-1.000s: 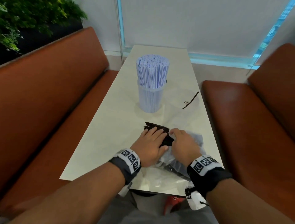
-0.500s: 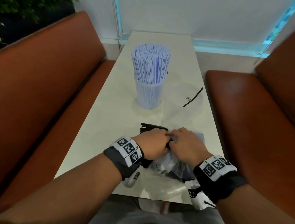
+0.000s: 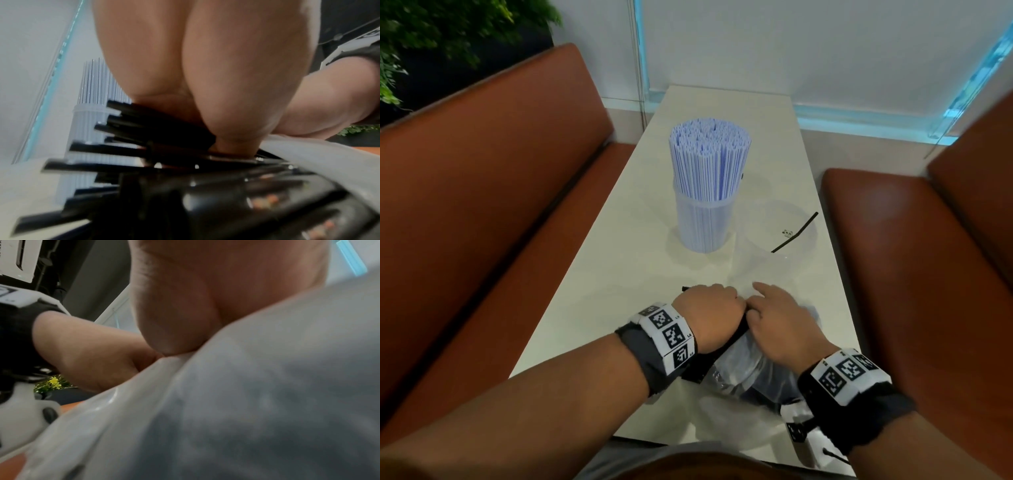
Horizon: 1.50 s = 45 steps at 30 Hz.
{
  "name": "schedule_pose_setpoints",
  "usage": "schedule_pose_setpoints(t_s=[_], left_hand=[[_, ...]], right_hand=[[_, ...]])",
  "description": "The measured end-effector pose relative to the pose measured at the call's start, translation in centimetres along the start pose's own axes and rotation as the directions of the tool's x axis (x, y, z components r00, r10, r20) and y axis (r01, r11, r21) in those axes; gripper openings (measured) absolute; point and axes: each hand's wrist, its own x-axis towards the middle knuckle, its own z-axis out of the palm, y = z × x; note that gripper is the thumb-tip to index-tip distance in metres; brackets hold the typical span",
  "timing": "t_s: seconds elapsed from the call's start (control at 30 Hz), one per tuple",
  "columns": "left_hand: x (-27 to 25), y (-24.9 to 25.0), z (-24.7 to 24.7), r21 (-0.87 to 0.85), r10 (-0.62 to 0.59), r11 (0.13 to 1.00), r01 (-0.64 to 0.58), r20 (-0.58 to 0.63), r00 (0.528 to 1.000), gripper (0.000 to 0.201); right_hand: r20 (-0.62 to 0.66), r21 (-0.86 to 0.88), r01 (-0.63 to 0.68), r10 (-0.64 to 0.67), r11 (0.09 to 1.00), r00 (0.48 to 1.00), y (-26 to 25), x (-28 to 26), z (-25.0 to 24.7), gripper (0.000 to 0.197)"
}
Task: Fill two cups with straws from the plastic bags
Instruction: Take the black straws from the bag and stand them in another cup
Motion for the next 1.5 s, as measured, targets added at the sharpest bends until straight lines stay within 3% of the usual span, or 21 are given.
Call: schedule_pose_setpoints(t_s=[0.17, 0.37, 0.67, 0.8, 1.03, 1.1, 1.13, 1.2, 1.23, 1.27, 1.37, 1.47, 1.5], left_hand=[[-0.2, -1.1, -0.3, 0.111, 0.031, 0.993, -0.028, -0.031, 0.999, 0.028], [-0.1, -2.2, -0.1, 0.136, 0.046, 0.990, -0.048, 0.022, 0.999, 0.032], [-0.7, -4.4, -0.7, 0.193, 0.002, 0.981, -0.001, -0.005, 1.000, 0.021], [-1.8, -6.4, -1.0, 0.199, 0.000, 0.980, -0.001, 0.003, 1.000, 0.027], [-4.8, -13.0, -2.1, 0.184, -0.076, 0.980, 0.073, 0.010, 0.997, 0.017], [-5.6, -14.4, -2.5, 0.138, -0.109, 0.984, 0.111, -0.021, 0.994, 0.014], [-5.9, -14.8, -2.6, 0.108, -0.128, 0.985, 0.133, -0.046, 0.991, 0.014], [-6.1, -14.5, -3.0, 0.027, -0.155, 0.987, 0.159, -0.098, 0.983, 0.016], [-5.9, -13.8, -3.2, -0.014, -0.151, 0.989, 0.150, -0.120, 0.981, 0.017], [-5.5, -12.7, -3.4, -0.046, -0.134, 0.991, 0.129, -0.143, 0.981, 0.017], [-3.8, -8.8, -4.3, -0.095, -0.075, 0.994, 0.054, -0.228, 0.971, 0.020], [-2.4, -6.4, -5.0, -0.109, -0.068, 0.993, 0.035, -0.319, 0.945, 0.021], [-2.0, -5.9, -5.2, -0.107, -0.066, 0.994, 0.030, -0.352, 0.934, 0.020]], right_hand=[[-0.021, 0.133, 0.043, -0.041, 0.990, 0.999, -0.4, 0.0, -0.1, 0.028], [-0.055, 0.116, 0.081, -0.075, 0.990, 0.996, -0.3, 0.8, 0.1, 0.031], [-0.109, 0.166, -0.017, 0.035, 0.986, 0.993, 0.1, 1.2, 0.5, 0.032], [-0.111, 0.170, -0.030, 0.049, 0.985, 0.993, 0.5, 1.6, 0.6, 0.032], [-0.145, 0.222, -0.016, 0.049, 0.975, 0.988, 1.0, 1.5, 0.7, 0.032], [-0.258, 0.278, 0.022, 0.052, 0.960, 0.965, 0.4, 0.9, 0.2, 0.043], [-0.378, 0.340, 0.062, 0.076, 0.938, 0.923, -0.1, 0.5, -0.3, 0.048], [-0.609, 0.494, 0.238, 0.138, 0.837, 0.781, -1.5, 0.0, -1.4, 0.050], [-0.656, 0.558, 0.324, 0.167, 0.764, 0.736, -2.3, 0.0, -2.0, 0.048], [-0.654, 0.616, 0.374, 0.185, 0.693, 0.734, -3.0, 0.2, -2.6, 0.046], [-0.527, 0.730, 0.336, 0.178, 0.595, 0.831, -4.5, 0.9, -3.8, 0.036], [-0.590, 0.759, 0.374, 0.318, 0.533, 0.743, -4.2, 1.1, -4.6, 0.037], [-0.590, 0.766, 0.378, 0.332, 0.521, 0.736, -4.2, 1.1, -4.9, 0.037]])
